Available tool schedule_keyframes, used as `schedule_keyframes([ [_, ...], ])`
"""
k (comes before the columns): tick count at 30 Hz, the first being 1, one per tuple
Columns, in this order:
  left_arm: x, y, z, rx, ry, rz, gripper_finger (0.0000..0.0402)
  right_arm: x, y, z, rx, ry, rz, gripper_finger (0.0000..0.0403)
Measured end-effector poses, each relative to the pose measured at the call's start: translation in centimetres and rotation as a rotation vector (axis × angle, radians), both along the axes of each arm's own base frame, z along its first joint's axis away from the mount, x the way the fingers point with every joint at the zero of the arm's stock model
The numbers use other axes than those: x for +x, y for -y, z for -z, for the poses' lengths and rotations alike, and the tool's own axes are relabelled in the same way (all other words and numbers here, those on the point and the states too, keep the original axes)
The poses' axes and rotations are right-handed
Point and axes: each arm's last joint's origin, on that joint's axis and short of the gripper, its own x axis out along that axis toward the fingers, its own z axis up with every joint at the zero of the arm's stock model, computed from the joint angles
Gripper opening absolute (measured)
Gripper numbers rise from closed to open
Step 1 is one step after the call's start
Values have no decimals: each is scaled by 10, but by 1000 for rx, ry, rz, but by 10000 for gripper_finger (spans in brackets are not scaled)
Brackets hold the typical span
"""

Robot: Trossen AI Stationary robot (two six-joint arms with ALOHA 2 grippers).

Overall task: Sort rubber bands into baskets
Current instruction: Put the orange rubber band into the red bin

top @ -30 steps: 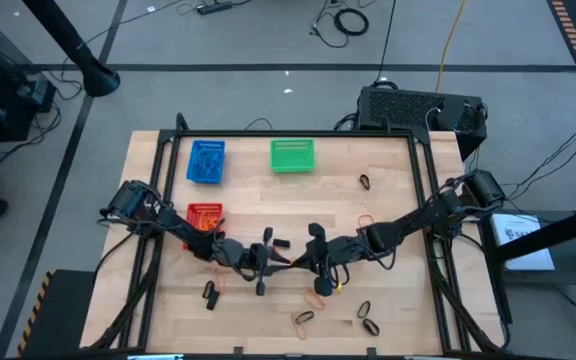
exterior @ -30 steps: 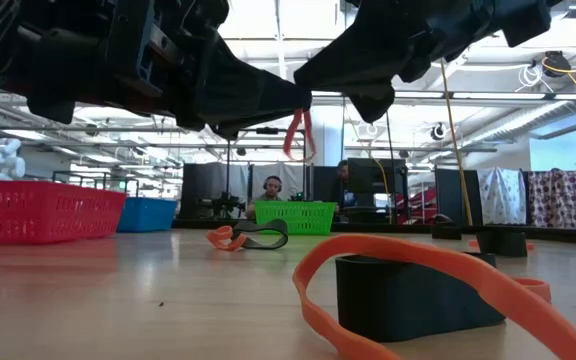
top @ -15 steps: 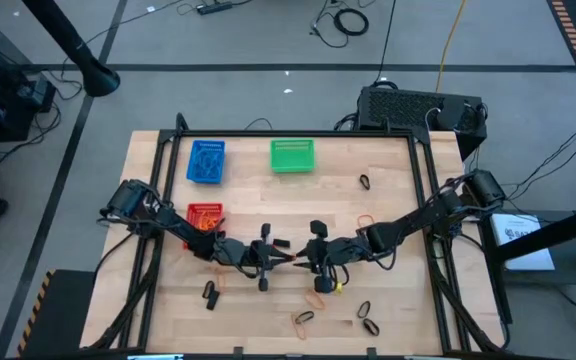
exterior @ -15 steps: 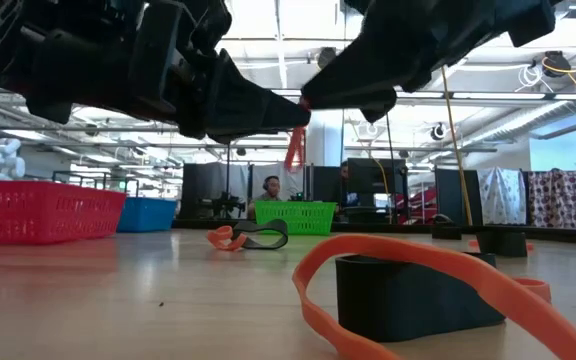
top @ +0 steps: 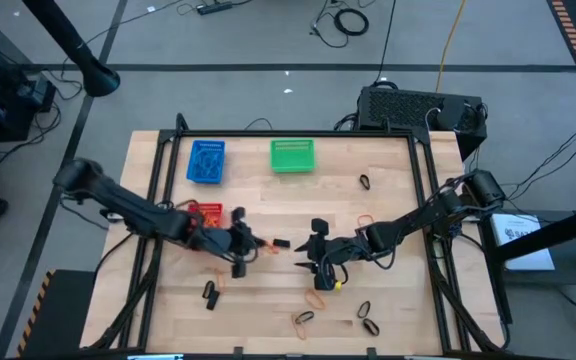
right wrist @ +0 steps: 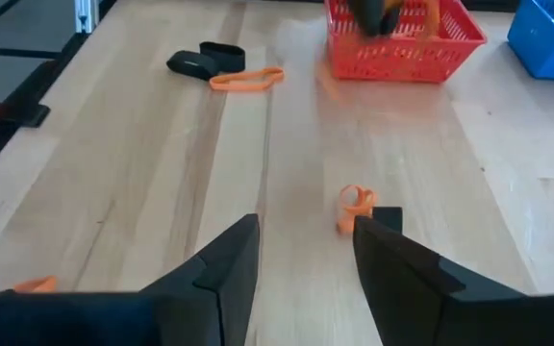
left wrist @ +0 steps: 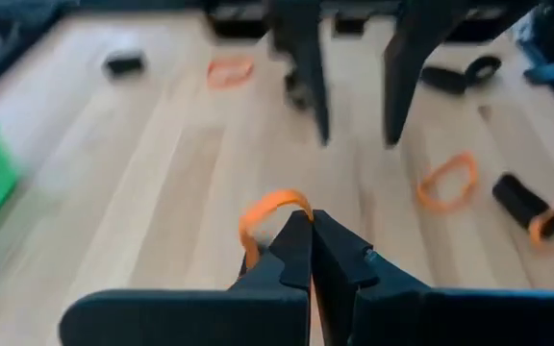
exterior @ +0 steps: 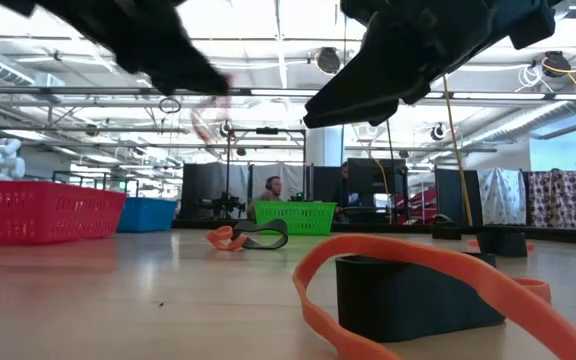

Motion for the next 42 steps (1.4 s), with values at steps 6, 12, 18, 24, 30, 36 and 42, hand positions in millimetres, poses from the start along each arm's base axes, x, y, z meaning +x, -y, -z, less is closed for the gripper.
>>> schedule_keyframes([
  [6,-41,-15,-18,-119,-289,-132,1,0,0,1,-3,-8,-1,165],
  [12,-78,-28,-12,-144,-578,-333,1,0,0,0,-3,-6,0,165],
  [18,-89,-32,-5,-128,-707,-453,11,0,0,0,-3,-5,0,165],
  [24,-85,-31,-1,-121,-716,-454,35,0,0,0,-6,-5,-3,164],
  [30,-83,-29,4,-126,-760,-449,66,0,0,0,-6,-5,-3,164],
  [36,-80,-28,9,-125,-796,-447,98,0,0,0,-6,-5,-3,164],
  [42,-80,-26,10,-143,-832,-407,105,0,0,0,-6,-4,-2,164],
])
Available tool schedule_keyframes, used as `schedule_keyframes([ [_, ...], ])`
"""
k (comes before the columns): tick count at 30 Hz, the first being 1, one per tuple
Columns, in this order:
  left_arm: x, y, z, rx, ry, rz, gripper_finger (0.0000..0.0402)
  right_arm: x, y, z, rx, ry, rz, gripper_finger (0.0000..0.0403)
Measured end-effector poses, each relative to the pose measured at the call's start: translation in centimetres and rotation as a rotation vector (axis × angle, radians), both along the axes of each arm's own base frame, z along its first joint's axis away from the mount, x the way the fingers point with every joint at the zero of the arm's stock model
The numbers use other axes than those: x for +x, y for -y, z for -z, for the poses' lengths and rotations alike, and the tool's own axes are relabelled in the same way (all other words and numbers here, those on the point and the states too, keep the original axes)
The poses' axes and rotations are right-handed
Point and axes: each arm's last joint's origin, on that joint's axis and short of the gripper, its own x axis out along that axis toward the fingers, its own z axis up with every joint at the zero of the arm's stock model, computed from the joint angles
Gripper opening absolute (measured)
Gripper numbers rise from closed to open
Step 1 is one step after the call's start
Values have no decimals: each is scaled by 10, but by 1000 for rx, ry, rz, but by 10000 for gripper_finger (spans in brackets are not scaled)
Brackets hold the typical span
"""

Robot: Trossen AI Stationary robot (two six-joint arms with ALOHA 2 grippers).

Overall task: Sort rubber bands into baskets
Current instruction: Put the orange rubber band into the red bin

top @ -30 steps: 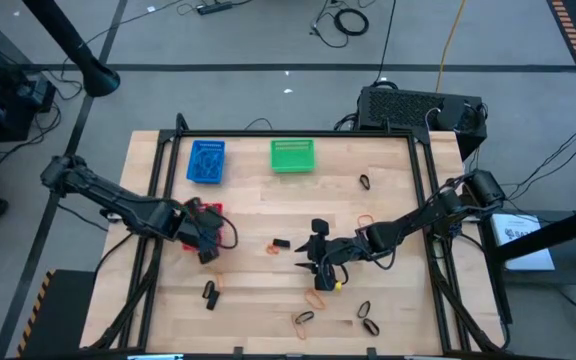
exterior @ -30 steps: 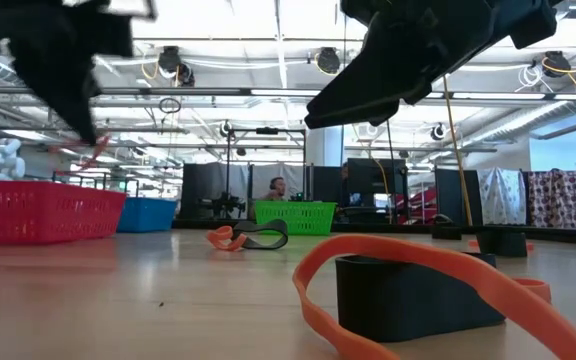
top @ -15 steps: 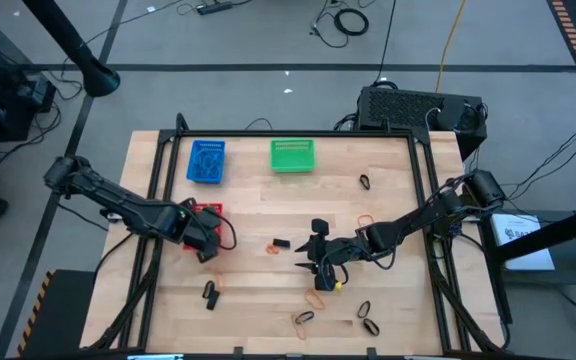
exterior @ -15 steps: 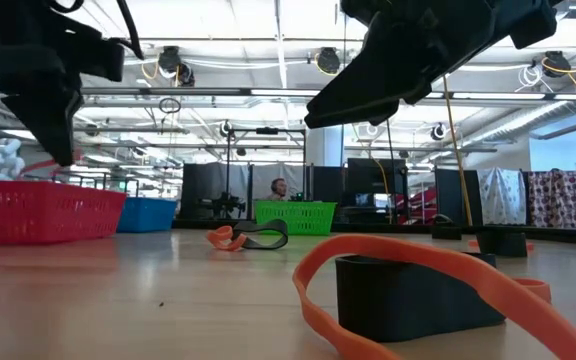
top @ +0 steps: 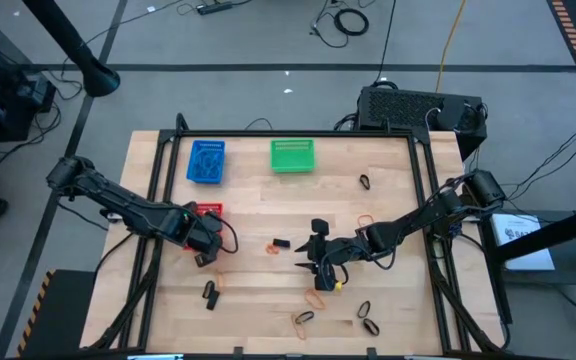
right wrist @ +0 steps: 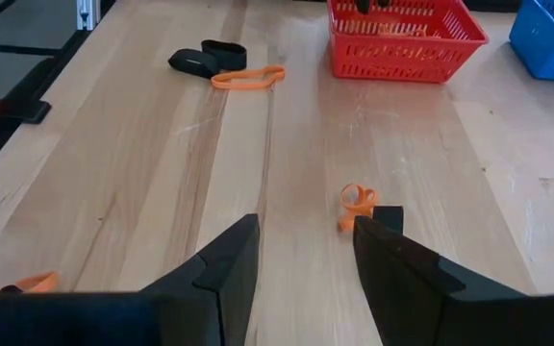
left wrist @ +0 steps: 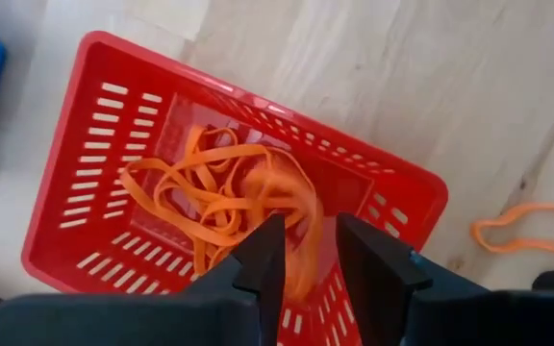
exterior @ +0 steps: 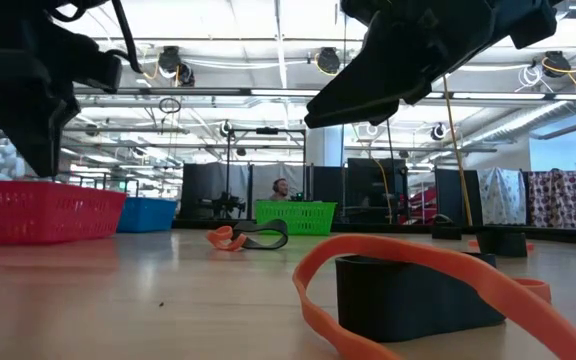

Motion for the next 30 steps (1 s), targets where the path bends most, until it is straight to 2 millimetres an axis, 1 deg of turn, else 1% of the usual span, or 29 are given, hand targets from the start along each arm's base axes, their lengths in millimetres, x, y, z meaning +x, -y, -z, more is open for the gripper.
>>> schedule_keyframes([
  [8,0,0,0,6,-7,25,105,0,0,0,-3,0,-2,164],
  [11,4,1,0,-5,28,57,105,0,0,0,-5,0,-3,164],
  [14,14,5,-3,-28,130,124,105,0,0,0,-18,1,-11,164],
  [17,28,11,-8,-41,276,218,105,0,0,0,-19,1,-11,164],
  [20,43,15,-17,7,457,296,105,0,0,0,-28,1,-17,164],
  [24,63,21,-26,64,662,344,105,-1,0,1,-45,-13,-24,164],
  [27,77,28,-22,65,726,415,105,-6,0,2,-30,-63,-18,164],
  [30,88,34,-11,23,731,474,105,-10,-4,1,60,-103,-34,164],
])
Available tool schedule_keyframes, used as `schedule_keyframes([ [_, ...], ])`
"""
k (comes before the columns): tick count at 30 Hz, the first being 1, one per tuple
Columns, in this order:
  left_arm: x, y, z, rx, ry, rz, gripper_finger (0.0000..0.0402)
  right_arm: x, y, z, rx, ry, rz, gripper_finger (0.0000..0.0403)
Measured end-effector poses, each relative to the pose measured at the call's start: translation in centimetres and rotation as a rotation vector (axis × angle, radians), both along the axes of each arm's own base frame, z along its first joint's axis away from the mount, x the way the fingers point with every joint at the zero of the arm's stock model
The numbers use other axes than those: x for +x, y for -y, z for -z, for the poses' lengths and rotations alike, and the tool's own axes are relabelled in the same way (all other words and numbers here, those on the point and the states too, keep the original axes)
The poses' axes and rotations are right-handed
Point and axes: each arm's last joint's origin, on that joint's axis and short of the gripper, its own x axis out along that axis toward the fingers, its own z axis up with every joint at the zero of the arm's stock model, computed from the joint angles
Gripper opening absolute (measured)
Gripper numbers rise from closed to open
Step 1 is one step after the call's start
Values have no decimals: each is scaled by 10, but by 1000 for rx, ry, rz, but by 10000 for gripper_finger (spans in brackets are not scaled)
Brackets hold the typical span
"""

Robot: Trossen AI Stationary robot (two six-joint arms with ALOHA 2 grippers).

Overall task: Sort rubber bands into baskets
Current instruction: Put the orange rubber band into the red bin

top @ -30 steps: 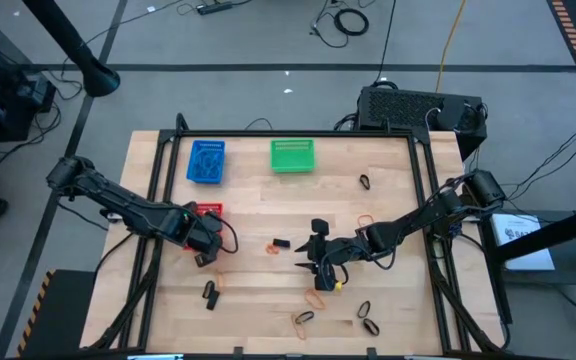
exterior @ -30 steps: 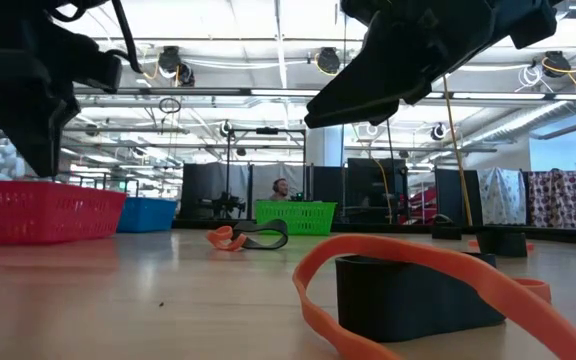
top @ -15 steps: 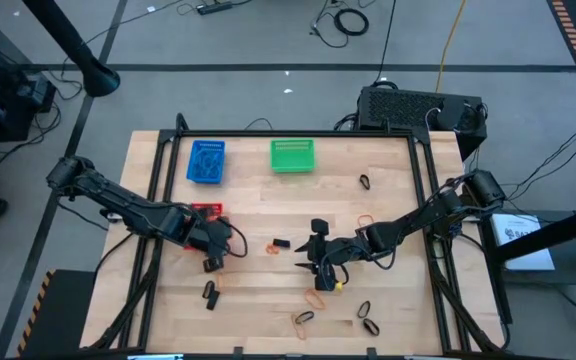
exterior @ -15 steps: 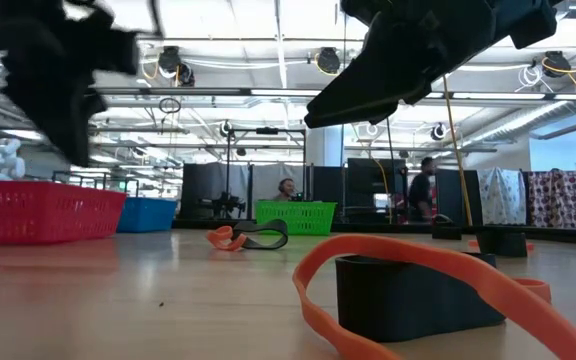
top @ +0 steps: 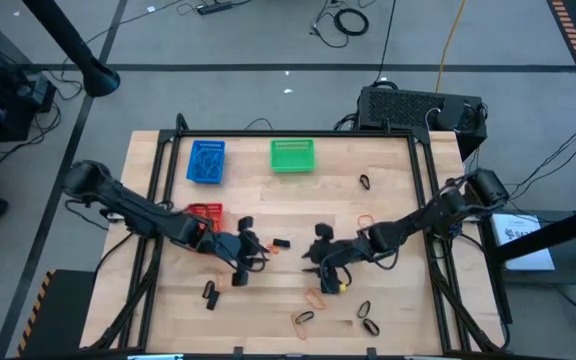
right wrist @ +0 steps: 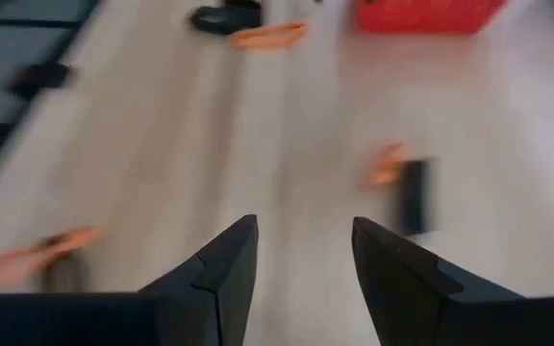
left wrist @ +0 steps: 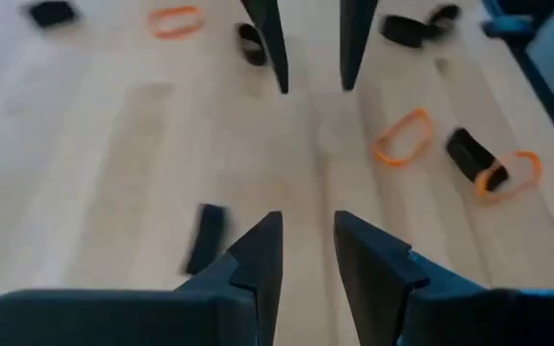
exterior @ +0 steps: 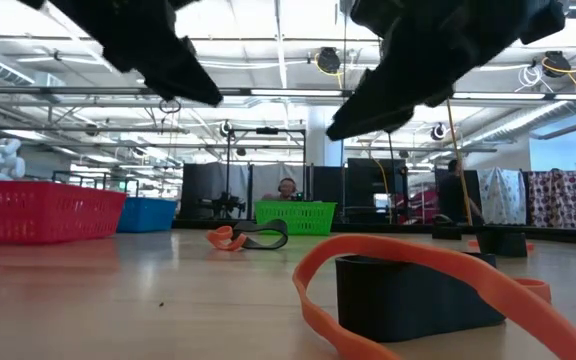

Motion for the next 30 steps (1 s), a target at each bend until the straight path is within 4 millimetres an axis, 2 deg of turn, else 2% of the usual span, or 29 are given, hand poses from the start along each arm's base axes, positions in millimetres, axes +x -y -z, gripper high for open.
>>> schedule_keyframes([
  [4,14,10,20,-34,-13,64,105,-6,-16,5,138,-66,-77,164],
  [9,28,29,46,7,31,180,105,-14,-36,10,133,-93,-124,164],
  [14,42,51,66,-35,175,304,105,-20,-50,16,97,-98,-120,164],
  [18,49,69,82,-89,276,436,105,-24,-56,17,74,-86,-82,164],
  [23,69,91,97,-116,263,490,105,-26,-62,16,73,-75,-99,164],
  [26,81,97,106,-94,202,484,105,-26,-61,16,71,-69,-91,164],
  [30,91,98,105,-81,196,468,105,-26,-60,16,60,-66,-71,164],
])
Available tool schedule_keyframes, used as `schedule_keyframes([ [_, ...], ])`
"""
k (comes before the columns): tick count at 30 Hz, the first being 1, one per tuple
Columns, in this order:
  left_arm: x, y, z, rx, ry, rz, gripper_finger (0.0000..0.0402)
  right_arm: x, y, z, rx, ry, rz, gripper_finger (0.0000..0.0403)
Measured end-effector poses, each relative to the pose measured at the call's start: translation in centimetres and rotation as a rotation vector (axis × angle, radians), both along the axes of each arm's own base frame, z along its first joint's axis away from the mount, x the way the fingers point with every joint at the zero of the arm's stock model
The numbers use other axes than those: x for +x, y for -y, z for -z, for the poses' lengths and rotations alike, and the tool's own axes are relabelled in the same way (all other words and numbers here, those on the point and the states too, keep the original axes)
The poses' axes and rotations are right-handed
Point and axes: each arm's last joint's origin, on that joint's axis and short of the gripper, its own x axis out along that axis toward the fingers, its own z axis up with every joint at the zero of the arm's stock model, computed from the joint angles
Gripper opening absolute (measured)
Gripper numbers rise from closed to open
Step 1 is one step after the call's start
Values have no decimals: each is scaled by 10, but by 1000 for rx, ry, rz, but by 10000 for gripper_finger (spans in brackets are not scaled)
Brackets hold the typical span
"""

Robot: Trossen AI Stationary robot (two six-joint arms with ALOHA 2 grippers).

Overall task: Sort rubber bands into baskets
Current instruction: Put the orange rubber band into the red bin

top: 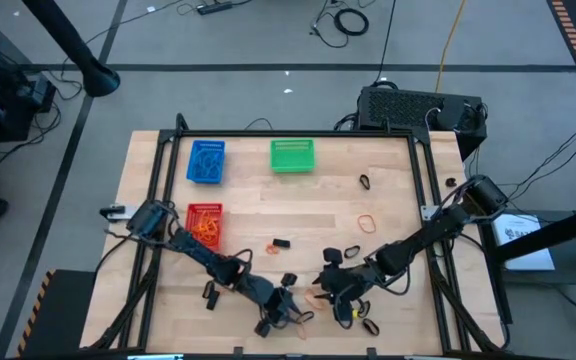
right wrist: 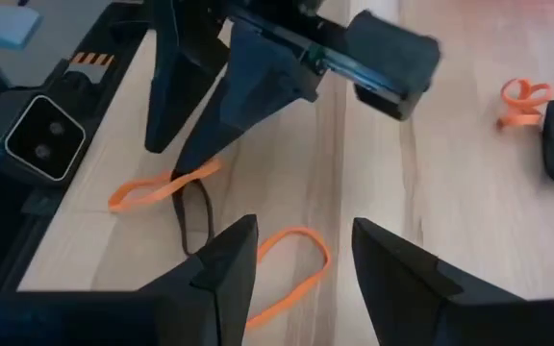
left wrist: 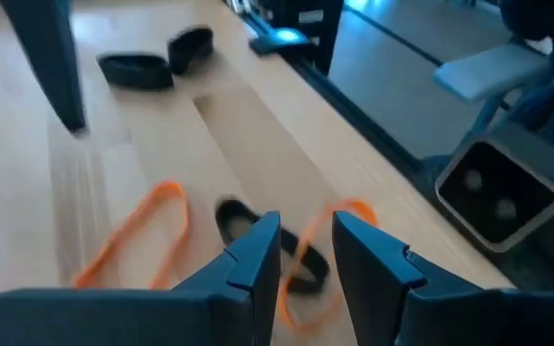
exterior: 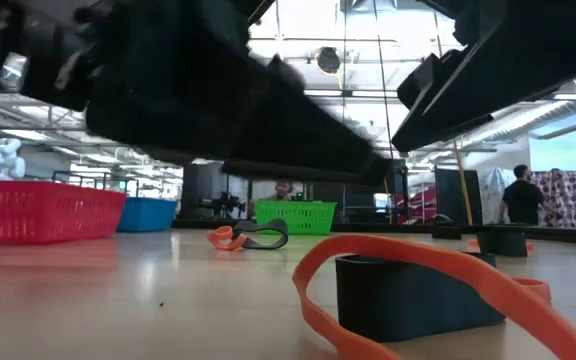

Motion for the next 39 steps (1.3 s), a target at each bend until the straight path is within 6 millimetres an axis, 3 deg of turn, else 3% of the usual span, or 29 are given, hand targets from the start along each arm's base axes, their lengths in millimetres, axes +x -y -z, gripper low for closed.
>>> schedule_keyframes([
  [10,-2,-6,10,60,-102,-11,105,-1,0,0,-2,-7,-7,164],
  [39,-2,-6,12,46,-103,-17,101,-1,0,0,-1,-7,-8,164],
])
